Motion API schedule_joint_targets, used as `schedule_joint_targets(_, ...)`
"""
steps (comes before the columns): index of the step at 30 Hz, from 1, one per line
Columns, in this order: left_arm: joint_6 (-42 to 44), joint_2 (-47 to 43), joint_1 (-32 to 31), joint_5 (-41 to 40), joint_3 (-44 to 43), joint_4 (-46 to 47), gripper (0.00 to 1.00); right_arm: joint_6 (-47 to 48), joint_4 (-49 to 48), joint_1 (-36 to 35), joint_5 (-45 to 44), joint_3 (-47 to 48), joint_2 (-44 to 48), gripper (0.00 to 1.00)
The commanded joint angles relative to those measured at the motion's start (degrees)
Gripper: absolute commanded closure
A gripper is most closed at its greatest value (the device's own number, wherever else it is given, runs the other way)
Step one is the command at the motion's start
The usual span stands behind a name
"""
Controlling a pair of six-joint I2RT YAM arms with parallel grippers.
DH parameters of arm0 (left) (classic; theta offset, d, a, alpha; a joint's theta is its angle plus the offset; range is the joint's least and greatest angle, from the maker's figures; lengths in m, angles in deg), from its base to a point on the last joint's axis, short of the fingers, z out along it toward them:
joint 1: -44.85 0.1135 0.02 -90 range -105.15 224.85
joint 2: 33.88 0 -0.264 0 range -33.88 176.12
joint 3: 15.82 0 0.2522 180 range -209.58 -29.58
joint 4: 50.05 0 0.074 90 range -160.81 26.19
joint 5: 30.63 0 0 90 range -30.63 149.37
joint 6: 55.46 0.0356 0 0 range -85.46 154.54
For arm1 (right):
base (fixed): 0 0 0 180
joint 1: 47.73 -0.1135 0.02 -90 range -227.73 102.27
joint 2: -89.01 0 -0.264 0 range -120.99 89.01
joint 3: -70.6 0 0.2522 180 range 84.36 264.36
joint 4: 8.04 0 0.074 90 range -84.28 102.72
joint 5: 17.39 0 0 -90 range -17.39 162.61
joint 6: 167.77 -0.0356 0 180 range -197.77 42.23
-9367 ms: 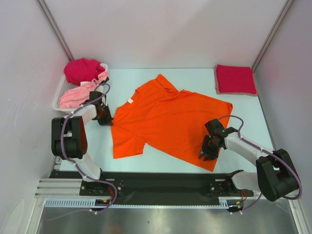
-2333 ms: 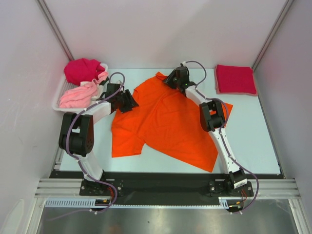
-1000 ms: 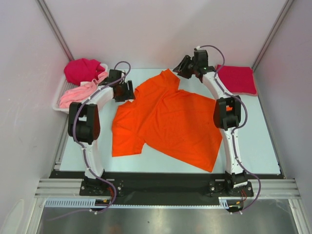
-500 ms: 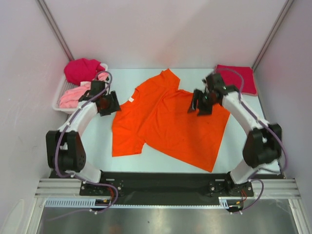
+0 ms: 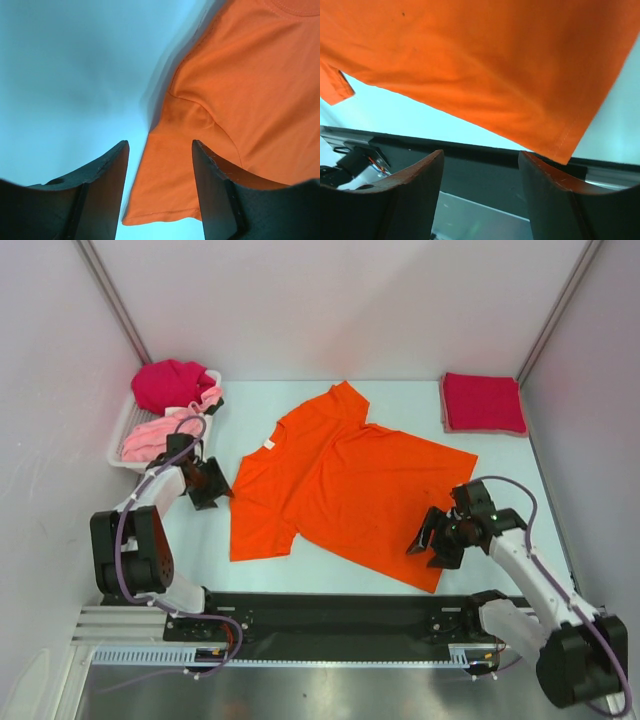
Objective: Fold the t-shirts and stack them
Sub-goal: Flatten the tshirt out
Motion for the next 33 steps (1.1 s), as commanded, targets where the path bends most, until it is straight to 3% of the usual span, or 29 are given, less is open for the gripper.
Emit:
schedule_joint_targets(1, 1.01, 0.38, -0.11, 1.62, 0.25, 3.63, 0.4, -5.79, 2.04, -0.08, -1.81, -2.79, 7.31, 0.32)
schedule_joint_targets(7, 4.0, 2.31, -0.11, 2.94, 0.34, 5.22, 0.36, -14.05, 3.01, -0.08, -2.16, -11.93, 15.23, 0.3)
schedule_joint_targets(13, 6.46, 4.25, -0.11, 3.47, 0.78, 6.1, 0.38, -18.54, 5.73, -0.08, -4.71, -13.53, 20.85, 0.3)
schedule_joint_targets(33, 6.73, 7.77, -0.19, 8.05, 2.54, 11.72, 0.46, -28.03, 9.52, -0.69, -13.15, -14.58, 22.36, 0.32)
